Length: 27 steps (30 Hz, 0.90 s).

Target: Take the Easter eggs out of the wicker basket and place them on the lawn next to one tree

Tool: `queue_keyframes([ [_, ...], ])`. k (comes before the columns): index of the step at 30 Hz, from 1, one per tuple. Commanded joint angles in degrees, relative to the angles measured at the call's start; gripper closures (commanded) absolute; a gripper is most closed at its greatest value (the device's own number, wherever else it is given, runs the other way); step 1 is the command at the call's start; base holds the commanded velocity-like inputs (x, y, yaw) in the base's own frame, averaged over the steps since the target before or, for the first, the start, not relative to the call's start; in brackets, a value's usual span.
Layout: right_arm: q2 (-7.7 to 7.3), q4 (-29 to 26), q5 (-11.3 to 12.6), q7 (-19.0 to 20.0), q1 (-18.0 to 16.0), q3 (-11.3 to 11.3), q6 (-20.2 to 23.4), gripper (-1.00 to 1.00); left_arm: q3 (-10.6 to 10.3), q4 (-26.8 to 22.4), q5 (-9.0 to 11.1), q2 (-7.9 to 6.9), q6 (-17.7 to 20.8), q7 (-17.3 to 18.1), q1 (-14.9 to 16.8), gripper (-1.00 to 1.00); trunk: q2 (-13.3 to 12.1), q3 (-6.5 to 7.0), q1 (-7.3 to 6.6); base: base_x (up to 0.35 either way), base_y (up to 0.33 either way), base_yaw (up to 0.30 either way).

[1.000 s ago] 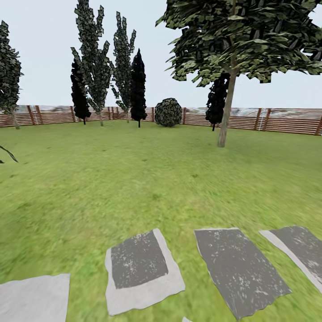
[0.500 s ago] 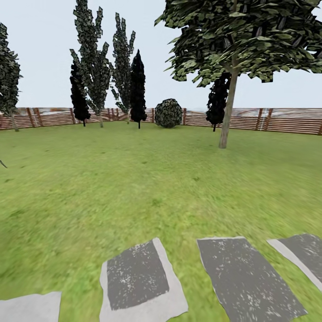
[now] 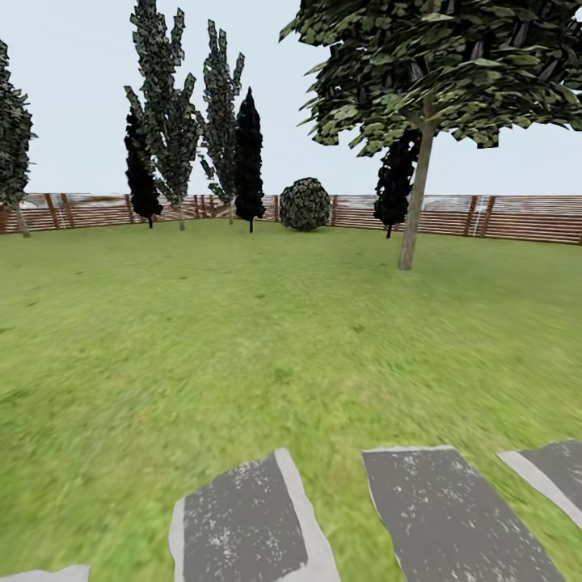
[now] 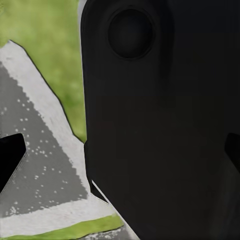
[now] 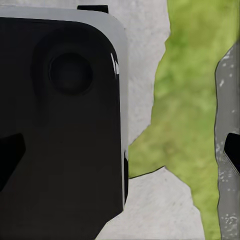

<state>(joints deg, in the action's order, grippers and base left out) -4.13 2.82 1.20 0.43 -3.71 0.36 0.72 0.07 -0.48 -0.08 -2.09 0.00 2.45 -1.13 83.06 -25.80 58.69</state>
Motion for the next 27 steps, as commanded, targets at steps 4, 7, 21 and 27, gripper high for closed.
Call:
queue_keyframes([
  [4,0.0,0.1,0.1,0.0,-0.1,0.0,0.1,-1.0,0.0,-0.1,0.0,-0.01,0.0,0.2,0.0,-1.0,0.0,-0.04,0.04,0.34,0.0,0.0],
  [7,0.0,0.1,0.1,0.1,-0.1,0.0,0.1,-1.0,0.0,-0.1,0.0,-0.01,0.0,0.2,0.0,-1.0,0.0,-0.04,0.04,0.34,0.0,0.0],
  [21,-0.09,0.1,0.2,0.1,-0.1,0.0,0.1,-1.0,0.0,-0.1,0.0,-0.01,0.0,0.2,0.0,-1.0,0.0,-0.04,0.04,0.34,0.0,0.0],
  [27,-0.08,0.1,0.2,0.1,-0.1,0.0,0.1,-1.0,0.0,-0.1,0.0,-0.01,0.0,0.2,0.0,-1.0,0.0,-0.04,0.04,0.34,0.0,0.0],
])
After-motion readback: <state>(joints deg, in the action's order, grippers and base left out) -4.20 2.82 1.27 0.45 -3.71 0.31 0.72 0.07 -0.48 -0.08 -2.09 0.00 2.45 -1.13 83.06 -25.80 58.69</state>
